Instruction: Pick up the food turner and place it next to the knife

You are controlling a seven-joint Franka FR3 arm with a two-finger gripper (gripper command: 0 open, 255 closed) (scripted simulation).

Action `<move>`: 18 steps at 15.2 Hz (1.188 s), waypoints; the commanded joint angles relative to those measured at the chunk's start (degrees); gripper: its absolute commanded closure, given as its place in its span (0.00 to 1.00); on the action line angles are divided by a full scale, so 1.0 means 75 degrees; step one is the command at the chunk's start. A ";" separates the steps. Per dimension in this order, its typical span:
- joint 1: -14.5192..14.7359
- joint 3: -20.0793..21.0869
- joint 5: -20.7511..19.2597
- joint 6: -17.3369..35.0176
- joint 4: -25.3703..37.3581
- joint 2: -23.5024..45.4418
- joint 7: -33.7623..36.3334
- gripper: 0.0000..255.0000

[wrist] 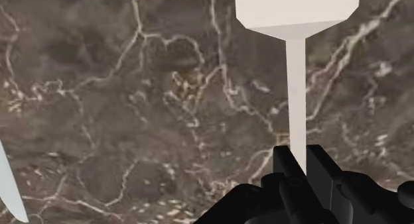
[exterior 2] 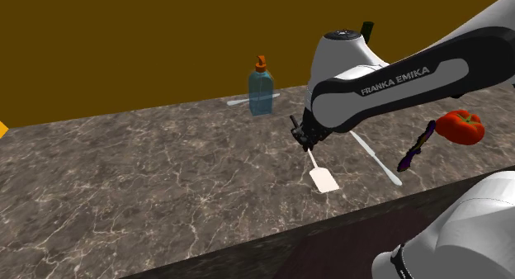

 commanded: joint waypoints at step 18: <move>0.0029 0.0014 0.0042 -0.1225 0.0463 -0.0764 -0.0015 0.00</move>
